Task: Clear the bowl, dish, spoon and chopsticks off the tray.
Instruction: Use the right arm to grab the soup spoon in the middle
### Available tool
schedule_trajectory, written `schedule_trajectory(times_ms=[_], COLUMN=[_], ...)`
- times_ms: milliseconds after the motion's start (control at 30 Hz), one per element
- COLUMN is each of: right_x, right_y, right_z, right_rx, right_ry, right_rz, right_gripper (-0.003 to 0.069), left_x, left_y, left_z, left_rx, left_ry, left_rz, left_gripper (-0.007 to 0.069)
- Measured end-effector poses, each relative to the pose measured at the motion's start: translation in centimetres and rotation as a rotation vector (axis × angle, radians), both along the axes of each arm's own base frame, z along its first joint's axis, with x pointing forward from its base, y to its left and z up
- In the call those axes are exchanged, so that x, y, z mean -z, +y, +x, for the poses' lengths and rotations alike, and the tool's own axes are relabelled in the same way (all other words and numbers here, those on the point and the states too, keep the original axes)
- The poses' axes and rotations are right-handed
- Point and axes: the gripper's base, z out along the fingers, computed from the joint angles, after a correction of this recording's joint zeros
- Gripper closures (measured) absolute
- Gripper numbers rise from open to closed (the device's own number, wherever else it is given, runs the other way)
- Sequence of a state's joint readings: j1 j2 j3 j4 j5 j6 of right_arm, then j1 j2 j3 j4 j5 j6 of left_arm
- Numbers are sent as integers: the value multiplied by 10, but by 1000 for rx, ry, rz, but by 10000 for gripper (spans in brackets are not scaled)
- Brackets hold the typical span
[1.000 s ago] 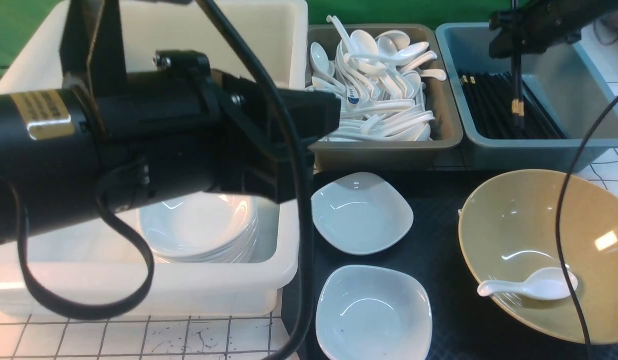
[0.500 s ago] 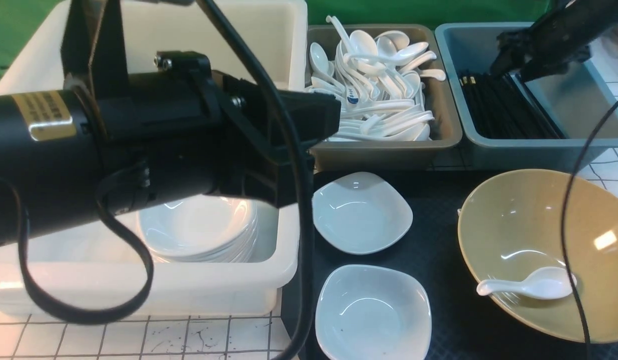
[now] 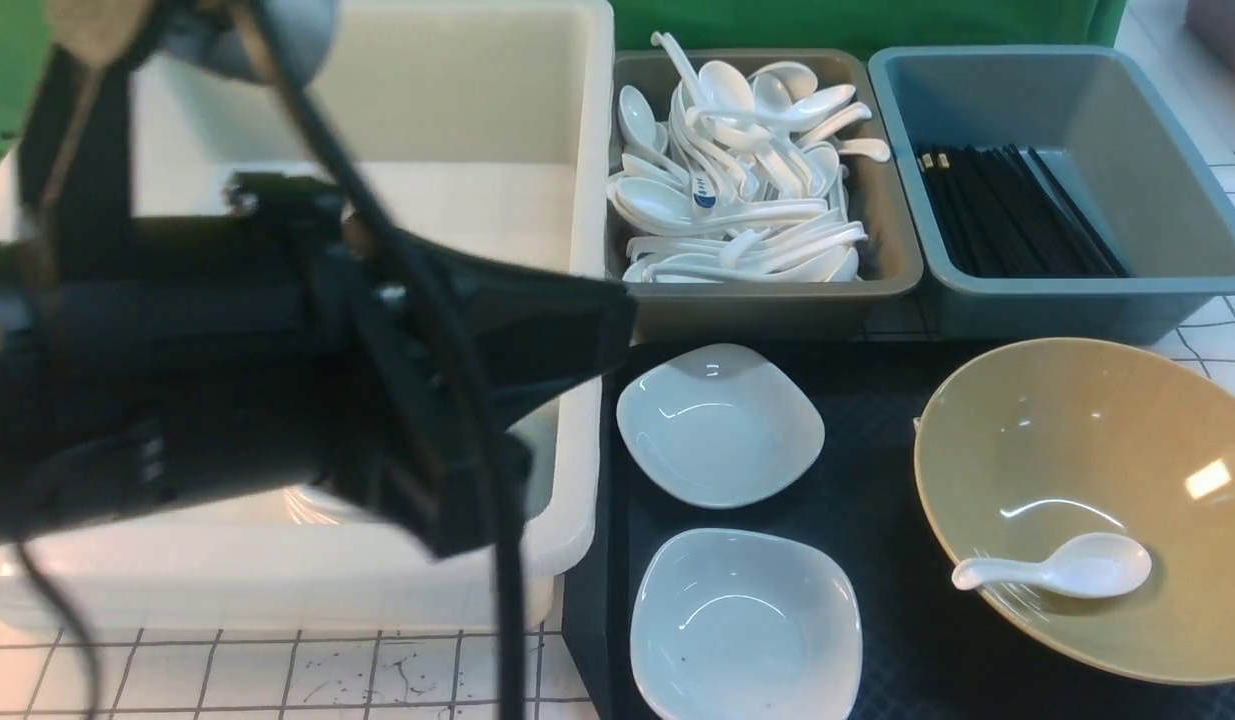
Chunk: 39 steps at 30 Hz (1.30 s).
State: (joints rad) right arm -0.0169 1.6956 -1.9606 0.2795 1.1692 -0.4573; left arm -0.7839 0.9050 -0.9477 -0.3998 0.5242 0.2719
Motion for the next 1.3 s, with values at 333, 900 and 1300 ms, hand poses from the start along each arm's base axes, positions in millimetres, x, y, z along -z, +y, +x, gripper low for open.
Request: schedule_trajectory(times_ms=[333, 900, 1300], right_x=[106, 217, 243], right_y=[37, 35, 40], right_z=[-116, -81, -68], right_rx=[-602, -755, -871], right_ry=[228, 294, 281], right_rz=[-289, -408, -410], right_gripper=[332, 189, 189], left_x=[7, 6, 6], left_y=[1, 0, 0], left_z=[-6, -7, -7], left_rx=[39, 43, 43], left_ry=[62, 82, 83], left_rz=[62, 43, 41], left_gripper=[625, 625, 625])
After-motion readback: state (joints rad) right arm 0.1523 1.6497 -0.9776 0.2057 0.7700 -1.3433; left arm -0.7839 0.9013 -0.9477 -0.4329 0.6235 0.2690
